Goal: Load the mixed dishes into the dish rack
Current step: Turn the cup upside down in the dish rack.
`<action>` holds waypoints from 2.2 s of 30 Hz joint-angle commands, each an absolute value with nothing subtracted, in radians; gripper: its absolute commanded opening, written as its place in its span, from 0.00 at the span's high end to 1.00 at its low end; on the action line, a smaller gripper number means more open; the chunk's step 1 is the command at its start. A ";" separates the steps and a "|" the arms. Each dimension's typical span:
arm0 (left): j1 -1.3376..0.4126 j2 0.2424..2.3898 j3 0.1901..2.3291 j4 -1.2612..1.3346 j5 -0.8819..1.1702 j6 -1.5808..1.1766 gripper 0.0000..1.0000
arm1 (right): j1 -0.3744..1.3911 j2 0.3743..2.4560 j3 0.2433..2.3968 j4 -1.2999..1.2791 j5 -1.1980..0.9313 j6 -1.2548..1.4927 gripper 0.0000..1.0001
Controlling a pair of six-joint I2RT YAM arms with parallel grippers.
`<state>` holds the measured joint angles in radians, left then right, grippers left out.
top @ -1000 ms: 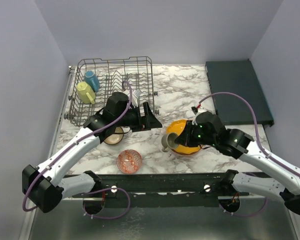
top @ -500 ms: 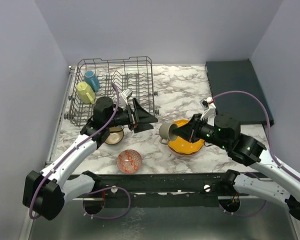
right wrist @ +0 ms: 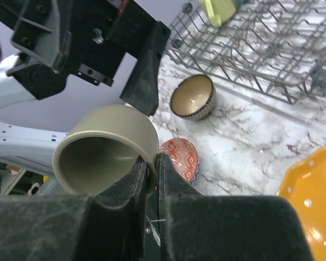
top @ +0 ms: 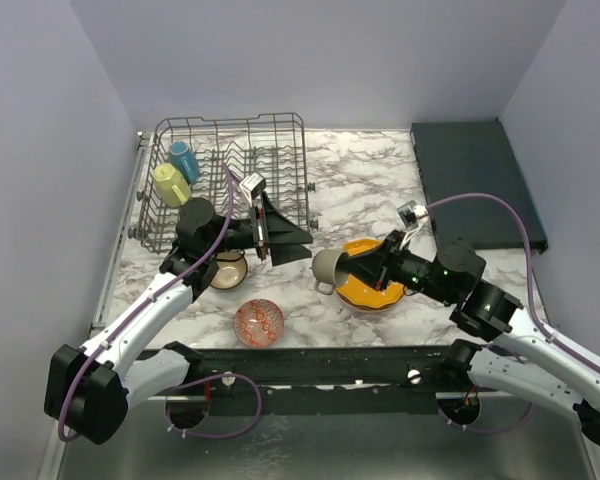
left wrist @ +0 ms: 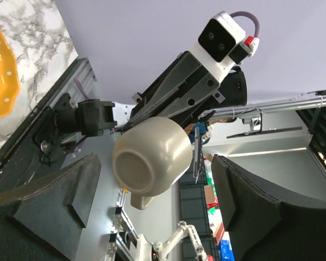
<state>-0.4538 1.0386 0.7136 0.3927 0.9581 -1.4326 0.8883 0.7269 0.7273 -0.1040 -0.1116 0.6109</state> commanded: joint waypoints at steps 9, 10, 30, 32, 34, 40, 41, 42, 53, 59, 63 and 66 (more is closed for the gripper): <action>-0.451 1.009 0.712 0.469 1.039 -1.481 0.09 | 0.893 0.776 0.731 0.227 -0.233 0.542 1.00; -0.451 1.007 0.714 0.471 1.044 -1.482 0.09 | 0.893 0.784 0.734 0.237 -0.236 0.541 0.99; -0.451 0.988 0.712 0.527 1.070 -1.520 0.08 | 0.893 0.828 0.662 0.474 -0.271 0.528 0.99; -0.451 0.988 0.713 0.533 1.074 -1.524 0.08 | 0.893 0.836 0.661 0.485 -0.270 0.528 0.99; -0.451 0.987 0.710 0.537 1.077 -1.526 0.08 | 0.894 0.846 0.662 0.490 -0.263 0.529 0.99; -0.451 0.980 0.704 0.547 1.078 -1.528 0.09 | 0.893 0.879 0.666 0.515 -0.267 0.535 1.00; -0.451 0.979 0.707 0.550 1.080 -1.528 0.10 | 0.893 0.884 0.669 0.515 -0.268 0.534 0.99; -0.451 0.976 0.709 0.553 1.080 -1.528 0.10 | 0.893 0.888 0.670 0.516 -0.267 0.535 0.99; -0.451 0.973 0.713 0.570 1.093 -1.530 0.16 | 0.893 0.918 0.677 0.528 -0.260 0.536 0.99; -0.451 0.973 0.713 0.578 1.096 -1.533 0.24 | 0.893 0.921 0.670 0.549 -0.254 0.536 0.99; -0.452 0.977 0.713 0.586 1.098 -1.535 0.35 | 0.893 0.925 0.670 0.543 -0.255 0.535 1.00; -0.453 0.980 0.713 0.593 1.100 -1.535 0.50 | 0.894 0.931 0.667 0.535 -0.246 0.541 0.99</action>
